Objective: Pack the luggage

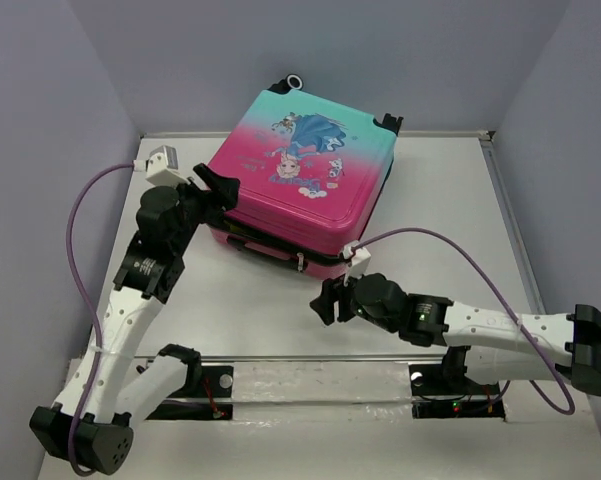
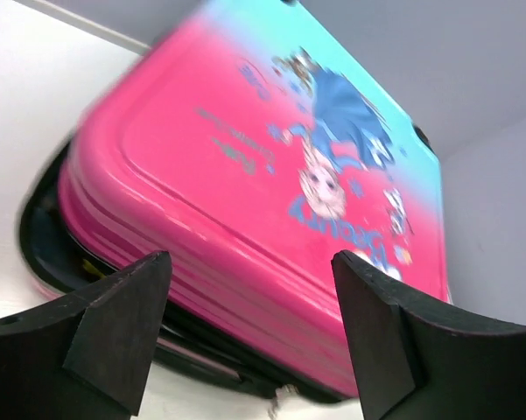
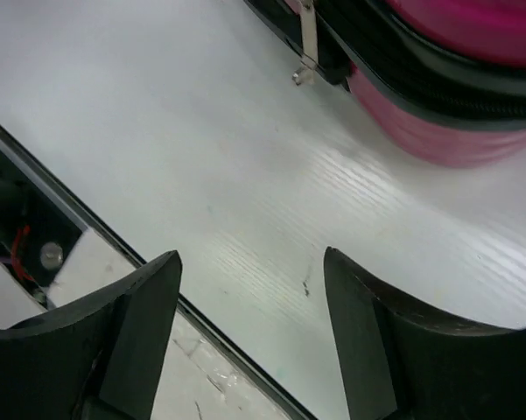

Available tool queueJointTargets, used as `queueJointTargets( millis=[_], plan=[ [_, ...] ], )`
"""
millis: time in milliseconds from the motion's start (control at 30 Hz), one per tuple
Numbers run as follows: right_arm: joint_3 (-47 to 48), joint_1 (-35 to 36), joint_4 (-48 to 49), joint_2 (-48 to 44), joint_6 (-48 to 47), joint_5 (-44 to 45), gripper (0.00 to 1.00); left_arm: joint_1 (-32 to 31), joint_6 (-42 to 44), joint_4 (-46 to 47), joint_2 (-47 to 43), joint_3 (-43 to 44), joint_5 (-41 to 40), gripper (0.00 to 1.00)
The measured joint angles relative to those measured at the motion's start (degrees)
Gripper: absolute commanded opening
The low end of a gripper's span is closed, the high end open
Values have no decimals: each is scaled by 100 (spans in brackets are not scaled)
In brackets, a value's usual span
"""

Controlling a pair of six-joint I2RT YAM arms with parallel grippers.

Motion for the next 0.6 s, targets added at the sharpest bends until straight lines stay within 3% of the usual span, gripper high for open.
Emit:
queueJointTargets(
  millis=[67, 100, 133, 167, 233, 367, 533, 600],
  plan=[
    [0, -2, -431, -44, 101, 39, 63, 387, 76, -61, 284, 299, 131, 86],
    [0, -13, -577, -70, 127, 111, 50, 647, 105, -83, 511, 452, 219, 86],
    [0, -85, -767, -129, 149, 157, 14, 883, 114, -101, 752, 610, 378, 86],
    [2, -225, -960, -243, 190, 210, 7, 1071, 107, -68, 946, 750, 498, 86],
    [22, -713, -1132, -476, 203, 225, 7, 1615, 57, 35, 1550, 1023, 748, 86],
    [201, -2736, -1180, -643, 162, 48, 7, 2371, -129, 184, 2623, 1279, 1095, 86],
    [461, -4330, -1001, -114, 31, -514, 7, 2682, -317, 254, 3648, 1377, 1300, 84],
    [634, -4621, -927, 219, 9, -750, 7, 2675, -380, 330, 3928, 1366, 1412, 84]
  ],
)
